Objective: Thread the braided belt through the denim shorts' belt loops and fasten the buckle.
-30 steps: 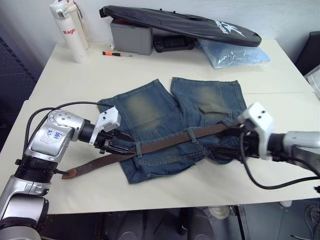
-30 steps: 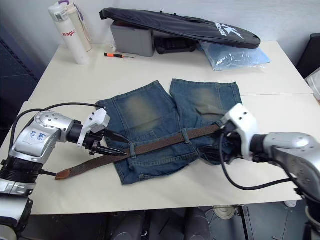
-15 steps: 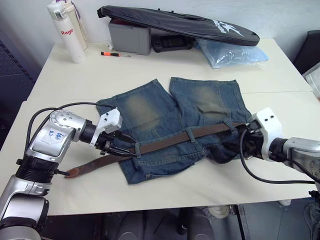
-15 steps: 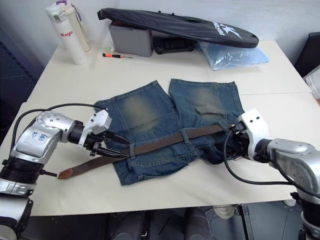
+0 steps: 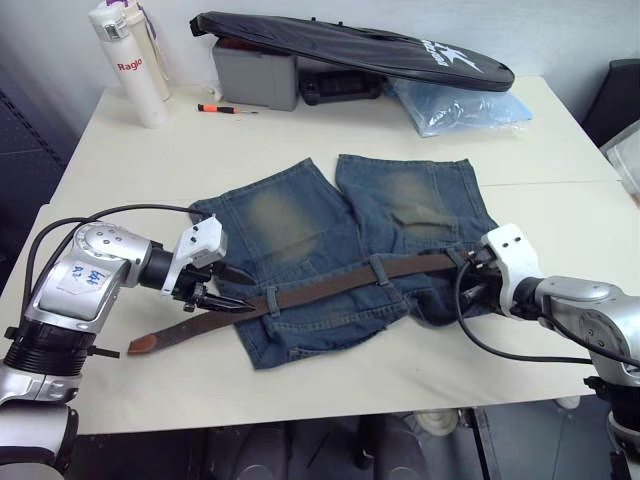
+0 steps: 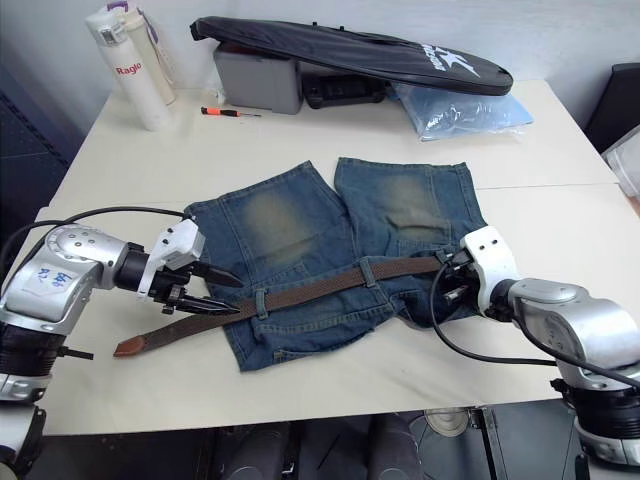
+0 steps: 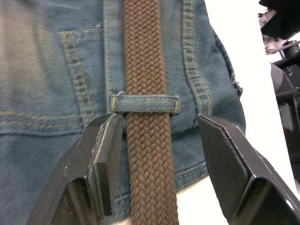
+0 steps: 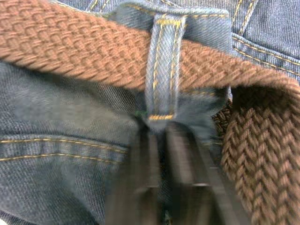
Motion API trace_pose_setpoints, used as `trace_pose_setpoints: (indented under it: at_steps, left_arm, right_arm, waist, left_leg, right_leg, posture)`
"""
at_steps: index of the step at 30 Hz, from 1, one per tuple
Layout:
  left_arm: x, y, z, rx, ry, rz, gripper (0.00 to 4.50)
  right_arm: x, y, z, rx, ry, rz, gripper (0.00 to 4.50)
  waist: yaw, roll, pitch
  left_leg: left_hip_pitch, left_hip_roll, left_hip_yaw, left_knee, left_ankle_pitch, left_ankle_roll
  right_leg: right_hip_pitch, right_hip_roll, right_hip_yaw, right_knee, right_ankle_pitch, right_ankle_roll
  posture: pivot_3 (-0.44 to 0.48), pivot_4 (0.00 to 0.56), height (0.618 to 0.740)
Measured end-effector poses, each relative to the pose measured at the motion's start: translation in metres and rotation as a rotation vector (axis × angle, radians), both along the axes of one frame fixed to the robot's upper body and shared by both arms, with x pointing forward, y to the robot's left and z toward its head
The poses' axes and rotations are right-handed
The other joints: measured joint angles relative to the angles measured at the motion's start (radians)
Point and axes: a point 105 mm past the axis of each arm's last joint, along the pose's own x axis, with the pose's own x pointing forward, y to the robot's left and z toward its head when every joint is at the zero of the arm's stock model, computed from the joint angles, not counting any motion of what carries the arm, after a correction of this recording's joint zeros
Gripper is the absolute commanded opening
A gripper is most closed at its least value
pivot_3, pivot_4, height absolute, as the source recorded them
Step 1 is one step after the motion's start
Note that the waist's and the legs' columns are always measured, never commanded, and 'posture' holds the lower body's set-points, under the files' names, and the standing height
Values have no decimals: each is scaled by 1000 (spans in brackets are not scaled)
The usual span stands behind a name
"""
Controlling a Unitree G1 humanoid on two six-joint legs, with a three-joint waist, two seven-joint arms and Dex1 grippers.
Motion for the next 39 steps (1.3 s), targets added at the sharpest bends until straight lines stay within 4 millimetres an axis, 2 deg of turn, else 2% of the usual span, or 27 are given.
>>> trace_pose_setpoints:
  at_steps: [8,11,16,22,29,31,32,33,37,39]
  left_arm:
    - [7,-5,-2,1,-76,9,2885]
    - [8,-9,-9,28,-81,3,2885]
    - [2,-2,-29,91,-25,1,2885]
    - [0,10,-30,128,16,30,2885]
    - [-1,11,-33,111,83,49,2885]
    - [0,11,-33,105,90,53,2261]
    - [1,11,-33,100,97,61,2147]
    - [1,11,-34,100,105,63,1663]
    - [-2,10,-34,87,148,60,183]
    - [-5,10,-33,71,178,54,34]
  right_arm:
    - [4,6,-1,20,-13,-4,31]
    - [4,8,-1,25,-18,-4,31]
    - [2,7,0,25,-14,-15,31]
    - [1,6,0,25,-15,-18,31]
    - [1,7,0,24,-17,-16,31]
    - [2,7,0,22,-17,-16,0]
    - [2,6,0,19,-18,-18,0]
    - [2,6,0,18,-18,-18,0]
    - [2,6,0,18,-18,-18,0]
    - [2,6,0,17,-18,-18,0]
  waist:
    - [-13,0,0]
    - [-20,0,0]
    - [-18,0,0]
    - [-18,0,0]
    - [-17,0,0]
    - [-18,0,0]
    - [-17,0,0]
    - [-18,0,0]
    - [-18,0,0]
    - [-18,0,0]
  left_leg:
    - [1,0,0,0,0,0]
    - [1,0,0,0,0,0]
    - [1,0,0,0,0,0]
    - [0,1,0,0,0,0]
    - [1,0,0,0,0,0]
    - [1,0,0,0,0,0]
    - [1,0,0,0,0,0]
    - [0,0,0,0,0,0]
    - [0,0,0,0,-1,0]
    - [0,0,0,0,-1,0]
  right_leg:
    - [0,0,0,1,0,0]
    - [0,0,0,1,0,0]
    - [0,0,0,0,0,0]
    - [0,0,0,0,0,0]
    - [0,0,0,0,0,0]
    - [0,0,0,0,0,0]
    - [0,0,0,0,0,0]
    - [0,0,0,0,0,0]
    - [0,0,0,0,0,0]
    - [0,0,0,0,0,0]
  posture:
    - [0,150,740]
    - [0,150,740]
    - [0,150,740]
    - [0,150,740]
    - [0,150,740]
    - [0,150,740]
    - [0,150,740]
    - [0,150,740]
    - [0,150,740]
    - [0,150,740]
